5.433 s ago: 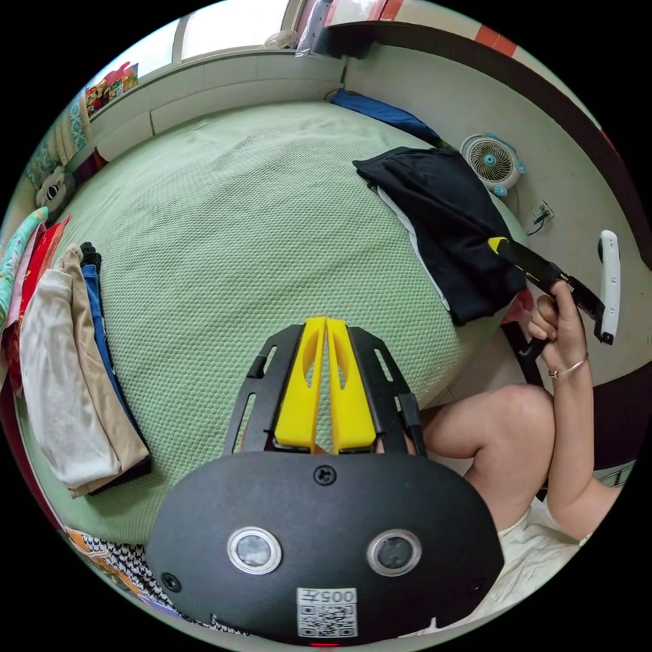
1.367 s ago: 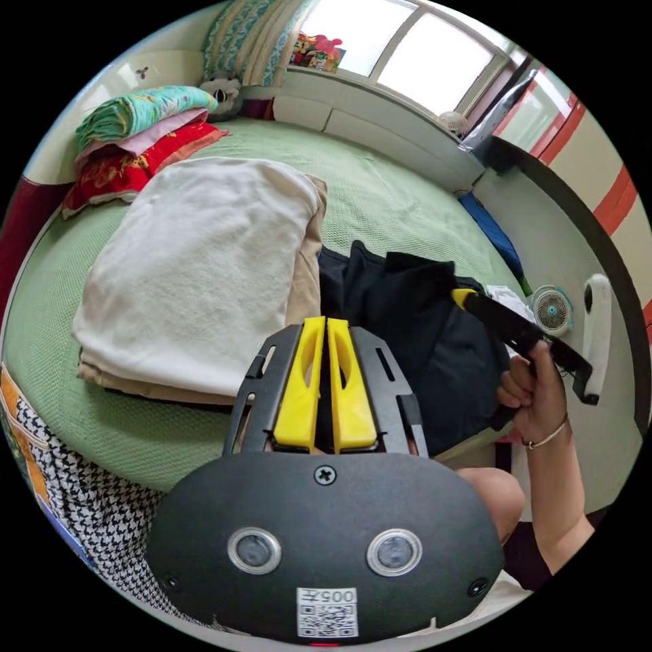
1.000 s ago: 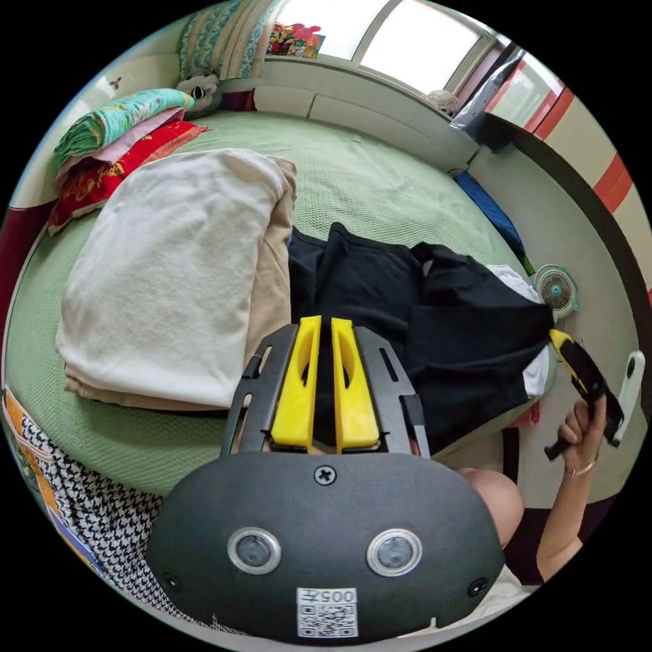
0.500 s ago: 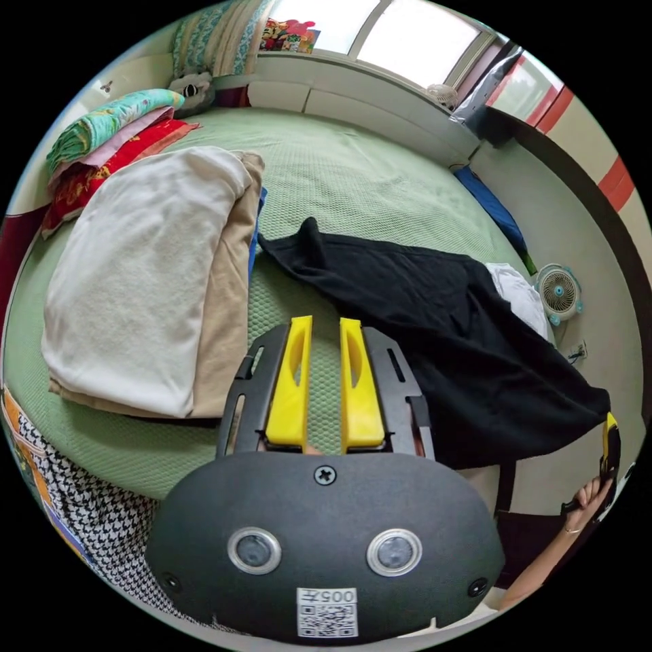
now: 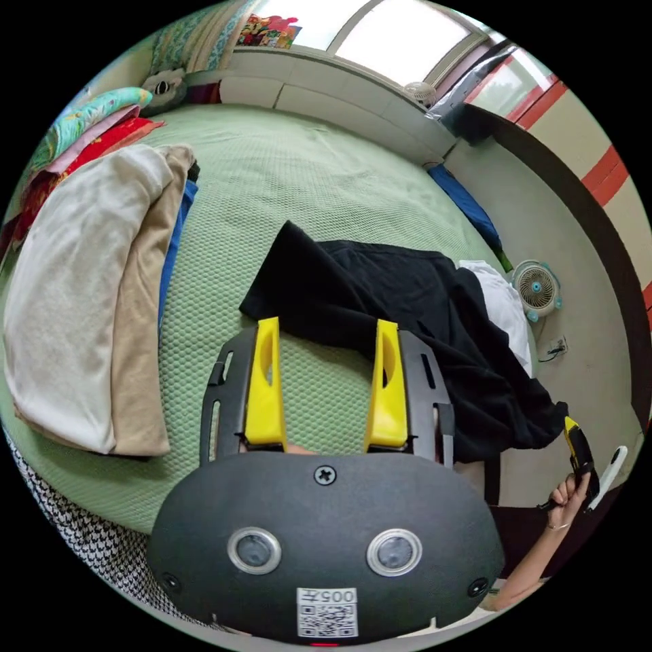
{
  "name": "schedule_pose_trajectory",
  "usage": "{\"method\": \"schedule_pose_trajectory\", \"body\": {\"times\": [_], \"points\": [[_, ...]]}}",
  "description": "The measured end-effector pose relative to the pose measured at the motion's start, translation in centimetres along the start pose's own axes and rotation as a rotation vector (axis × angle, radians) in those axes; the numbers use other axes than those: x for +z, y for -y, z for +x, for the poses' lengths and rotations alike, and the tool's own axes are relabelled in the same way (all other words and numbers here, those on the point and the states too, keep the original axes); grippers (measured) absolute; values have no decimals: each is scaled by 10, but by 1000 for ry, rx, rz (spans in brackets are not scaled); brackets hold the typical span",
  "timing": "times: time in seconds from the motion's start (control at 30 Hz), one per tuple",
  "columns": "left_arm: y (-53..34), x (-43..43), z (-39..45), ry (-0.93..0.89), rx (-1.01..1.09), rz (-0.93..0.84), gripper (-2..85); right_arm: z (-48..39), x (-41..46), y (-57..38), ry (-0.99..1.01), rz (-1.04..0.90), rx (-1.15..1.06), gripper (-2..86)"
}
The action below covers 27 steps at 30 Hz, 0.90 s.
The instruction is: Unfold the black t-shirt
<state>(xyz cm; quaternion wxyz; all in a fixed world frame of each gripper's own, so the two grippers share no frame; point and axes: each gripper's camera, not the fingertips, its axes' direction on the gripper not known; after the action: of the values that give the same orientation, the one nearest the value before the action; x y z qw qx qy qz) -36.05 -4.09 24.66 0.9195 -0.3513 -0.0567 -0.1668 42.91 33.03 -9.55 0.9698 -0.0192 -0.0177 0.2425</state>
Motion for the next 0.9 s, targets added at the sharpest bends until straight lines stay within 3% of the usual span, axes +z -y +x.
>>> {"method": "schedule_pose_trajectory", "body": {"times": [0.27, 0.47, 0.73, 0.9], "points": [[10, 43, 55, 183, 40, -86, 204, 14, 22, 1, 42, -113, -64, -14], [6, 38, 90, 175, 98, -119, 94, 27, 27, -4, 93, -150, -65, -13], [-25, -17, 110, 224, 160, -116, 57, 46, 14, -7, 145, -146, -62, -13], [-30, -87, 108, 132, 143, -72, 55, 49, 8, -6, 171, -142, -69, -13]]}}
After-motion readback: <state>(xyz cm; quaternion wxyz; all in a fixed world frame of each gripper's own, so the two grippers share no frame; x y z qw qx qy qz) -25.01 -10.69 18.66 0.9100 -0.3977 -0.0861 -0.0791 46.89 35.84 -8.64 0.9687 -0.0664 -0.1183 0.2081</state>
